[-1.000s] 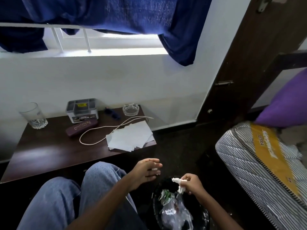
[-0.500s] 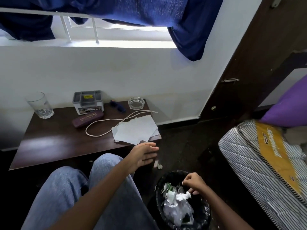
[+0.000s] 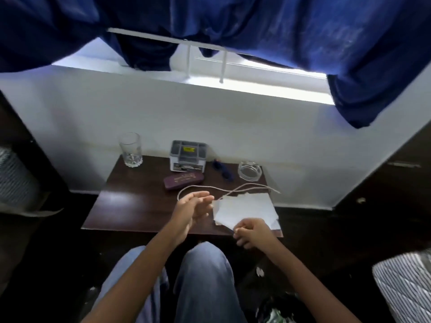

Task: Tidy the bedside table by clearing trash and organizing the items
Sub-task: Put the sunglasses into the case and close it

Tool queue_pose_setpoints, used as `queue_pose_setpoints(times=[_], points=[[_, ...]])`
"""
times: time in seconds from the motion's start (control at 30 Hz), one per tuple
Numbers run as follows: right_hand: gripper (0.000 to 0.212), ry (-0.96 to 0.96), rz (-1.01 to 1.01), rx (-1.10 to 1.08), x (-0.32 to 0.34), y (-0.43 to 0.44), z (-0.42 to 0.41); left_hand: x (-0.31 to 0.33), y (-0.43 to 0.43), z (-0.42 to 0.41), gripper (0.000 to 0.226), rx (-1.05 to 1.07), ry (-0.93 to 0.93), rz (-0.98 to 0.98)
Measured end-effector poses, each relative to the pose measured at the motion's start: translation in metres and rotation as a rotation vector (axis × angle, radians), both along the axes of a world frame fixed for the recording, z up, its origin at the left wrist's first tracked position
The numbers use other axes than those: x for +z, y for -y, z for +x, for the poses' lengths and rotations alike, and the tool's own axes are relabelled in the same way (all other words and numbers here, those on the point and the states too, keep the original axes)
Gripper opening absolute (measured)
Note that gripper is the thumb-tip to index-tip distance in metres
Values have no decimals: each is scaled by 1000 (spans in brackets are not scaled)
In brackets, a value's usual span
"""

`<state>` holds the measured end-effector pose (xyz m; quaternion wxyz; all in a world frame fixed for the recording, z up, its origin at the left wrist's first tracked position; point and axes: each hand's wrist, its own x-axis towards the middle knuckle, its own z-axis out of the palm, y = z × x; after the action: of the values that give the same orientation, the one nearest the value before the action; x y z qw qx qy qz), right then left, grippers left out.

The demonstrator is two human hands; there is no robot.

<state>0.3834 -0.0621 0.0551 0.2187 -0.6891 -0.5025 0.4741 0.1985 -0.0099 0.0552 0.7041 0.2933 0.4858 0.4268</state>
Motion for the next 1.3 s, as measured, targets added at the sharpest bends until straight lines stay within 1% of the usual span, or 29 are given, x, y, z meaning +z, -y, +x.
queue_pose_setpoints(times=[0.13,0.2,0.23,0.3,0.37,0.4,0.47,0.53,0.6,0.67,0.77,0.87,0.97,1.0,1.03,1.07,1.13,1.17,1.23,1.27,1.3], points=[[23,-24,59,56,-2,-54,-53,-21,-25,-43,30,205,-7,-34],[25,-59,90,19,-8,-81,-74,-32,-38,-55,30,307,-59,-54],[25,-94,117,-49,-9,-92,-81,-36,-44,-58,30,353,-103,-57],[22,-224,166,-263,-14,-115,-93,-47,-61,-60,29,434,-216,-46],[17,-335,189,-494,-25,-137,-103,-58,-79,-60,27,476,-331,-24],[16,-354,193,-580,-33,-148,-107,-62,-87,-60,30,480,-375,-20],[16,-311,199,-680,-47,-166,-114,-68,-98,-60,38,451,-465,13],[14,-218,236,-716,-57,-181,-118,-79,-107,-58,48,385,-588,86],[19,-98,279,-690,-67,-193,-118,-93,-113,-56,60,302,-745,188],[23,19,315,-610,-79,-207,-114,-105,-120,-55,72,226,-883,254],[22,176,342,-477,-96,-227,-107,-112,-131,-51,83,126,-996,281],[29,293,318,-364,-104,-234,-100,-114,-139,-47,89,49,-1115,261],[39,289,220,-272,-104,-233,-99,-120,-145,-51,83,57,-1230,273],[40,282,182,-245,-102,-233,-99,-122,-147,-54,80,74,-1223,271],[39,272,169,-227,-102,-233,-99,-123,-149,-58,80,96,-1177,260],[38,253,180,-226,-100,-233,-99,-124,-151,-62,81,126,-1081,245],[30,143,242,-302,-96,-234,-100,-118,-154,-71,81,219,-775,196],[24,61,262,-351,-93,-233,-101,-114,-154,-74,77,280,-605,174],[11,-75,281,-391,-84,-231,-103,-106,-154,-78,61,392,-322,136],[6,-99,290,-379,-80,-230,-104,-104,-153,-78,52,428,-217,114],[6,-110,300,-361,-77,-229,-106,-102,-153,-77,43,449,-127,85]])
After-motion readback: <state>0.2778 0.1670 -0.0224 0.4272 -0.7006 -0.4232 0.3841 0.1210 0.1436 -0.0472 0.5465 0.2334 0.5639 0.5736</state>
